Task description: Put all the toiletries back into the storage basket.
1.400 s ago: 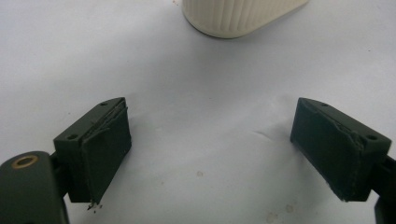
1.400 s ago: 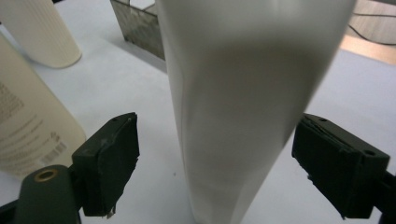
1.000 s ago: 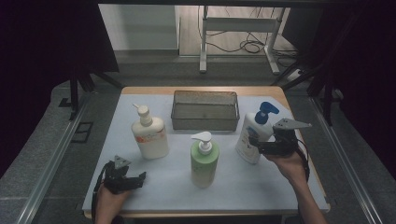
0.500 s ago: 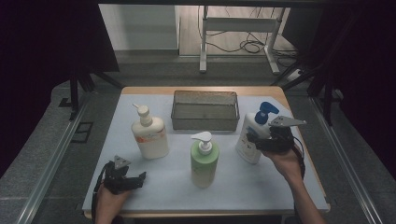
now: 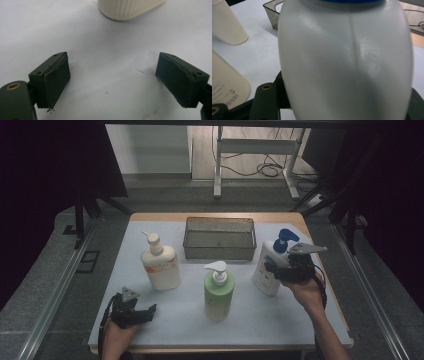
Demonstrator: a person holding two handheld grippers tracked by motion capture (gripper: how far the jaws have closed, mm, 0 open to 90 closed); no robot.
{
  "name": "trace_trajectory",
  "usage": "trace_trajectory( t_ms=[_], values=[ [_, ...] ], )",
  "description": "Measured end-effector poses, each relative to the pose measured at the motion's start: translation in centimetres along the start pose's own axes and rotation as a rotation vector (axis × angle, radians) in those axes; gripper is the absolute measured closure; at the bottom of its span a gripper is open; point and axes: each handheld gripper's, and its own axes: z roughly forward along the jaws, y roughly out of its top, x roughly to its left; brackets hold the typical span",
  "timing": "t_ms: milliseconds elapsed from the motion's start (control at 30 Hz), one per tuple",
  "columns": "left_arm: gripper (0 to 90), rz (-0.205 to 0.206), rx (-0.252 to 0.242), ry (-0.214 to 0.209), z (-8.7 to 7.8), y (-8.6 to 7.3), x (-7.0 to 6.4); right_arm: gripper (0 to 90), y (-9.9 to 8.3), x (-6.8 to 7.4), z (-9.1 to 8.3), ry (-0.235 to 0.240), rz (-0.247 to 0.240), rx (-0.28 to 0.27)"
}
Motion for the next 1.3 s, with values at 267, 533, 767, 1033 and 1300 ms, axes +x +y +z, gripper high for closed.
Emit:
trace_trajectory(
  t_ms=[267,533,767,1033,1300],
  values=[
    [12.0,0.000,-0.008,0.002,0.0,-0.1,0.0,38.4,1.2,0.5,-0.7,0.018,-0.017,-0.022],
    [12.0,0.006,-0.011,0.004,0.0,-0.2,0.0,38.4,2.5,1.0,-1.3,0.028,-0.035,-0.029],
    [12.1,0.006,-0.012,0.005,0.0,-0.2,-0.1,38.4,3.4,1.2,-1.5,0.048,-0.026,-0.038],
    [12.1,0.007,-0.014,0.006,0.0,-0.2,-0.1,38.4,4.6,1.9,-1.4,0.062,-0.038,-0.049],
    [12.0,0.006,-0.013,0.006,0.0,-0.2,-0.1,38.5,6.0,2.5,-1.2,0.068,-0.053,-0.059]
  ],
)
